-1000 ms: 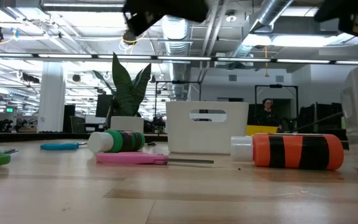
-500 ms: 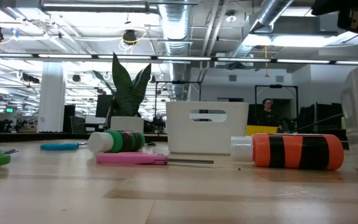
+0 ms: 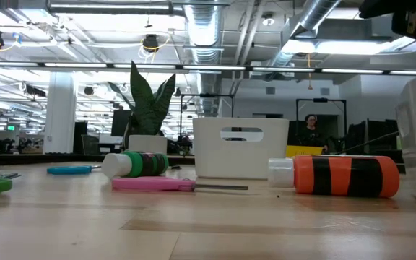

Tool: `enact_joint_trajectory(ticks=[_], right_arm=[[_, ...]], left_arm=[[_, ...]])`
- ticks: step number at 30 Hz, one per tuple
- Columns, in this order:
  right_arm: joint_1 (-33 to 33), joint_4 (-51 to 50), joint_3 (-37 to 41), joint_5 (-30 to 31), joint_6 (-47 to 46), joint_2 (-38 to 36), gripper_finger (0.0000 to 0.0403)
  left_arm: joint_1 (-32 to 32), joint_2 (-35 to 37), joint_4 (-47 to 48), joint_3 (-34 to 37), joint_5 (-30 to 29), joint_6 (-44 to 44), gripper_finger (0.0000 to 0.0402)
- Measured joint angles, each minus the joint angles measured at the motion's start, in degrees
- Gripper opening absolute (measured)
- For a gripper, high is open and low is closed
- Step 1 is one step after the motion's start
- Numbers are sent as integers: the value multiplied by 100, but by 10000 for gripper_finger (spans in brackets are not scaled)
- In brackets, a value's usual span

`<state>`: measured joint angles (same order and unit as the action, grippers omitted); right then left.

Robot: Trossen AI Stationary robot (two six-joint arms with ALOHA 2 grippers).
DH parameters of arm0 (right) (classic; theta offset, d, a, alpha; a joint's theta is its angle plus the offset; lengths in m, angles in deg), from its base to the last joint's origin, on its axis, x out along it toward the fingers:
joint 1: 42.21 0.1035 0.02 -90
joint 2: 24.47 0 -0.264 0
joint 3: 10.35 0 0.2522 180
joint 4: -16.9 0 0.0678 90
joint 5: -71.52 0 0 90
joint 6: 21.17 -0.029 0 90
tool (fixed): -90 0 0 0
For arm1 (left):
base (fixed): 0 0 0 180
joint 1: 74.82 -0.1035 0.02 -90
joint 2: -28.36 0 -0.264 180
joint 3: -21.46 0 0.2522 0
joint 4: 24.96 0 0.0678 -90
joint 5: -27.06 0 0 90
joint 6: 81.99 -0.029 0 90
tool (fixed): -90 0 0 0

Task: Pick & Place Paint Supplies
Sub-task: Put the blue scissors into the white bin

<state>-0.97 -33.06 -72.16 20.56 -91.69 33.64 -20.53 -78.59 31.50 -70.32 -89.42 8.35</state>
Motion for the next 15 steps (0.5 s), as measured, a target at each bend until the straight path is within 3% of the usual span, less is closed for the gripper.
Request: enact_joint_trajectory(ticks=[5, 8, 15], right_arm=[[-160, -5, 0, -2, 28, 0, 32], [-266, -78, 0, -7, 33, 0, 35], [-392, -136, 0, -25, 46, 0, 39]], left_arm=[[-814, 318, 1544, 0, -265, -225, 32], [-1487, 707, 2264, 41, -461, -882, 49], [-3355, 2347, 1571, 921, -536, -2330, 82]])
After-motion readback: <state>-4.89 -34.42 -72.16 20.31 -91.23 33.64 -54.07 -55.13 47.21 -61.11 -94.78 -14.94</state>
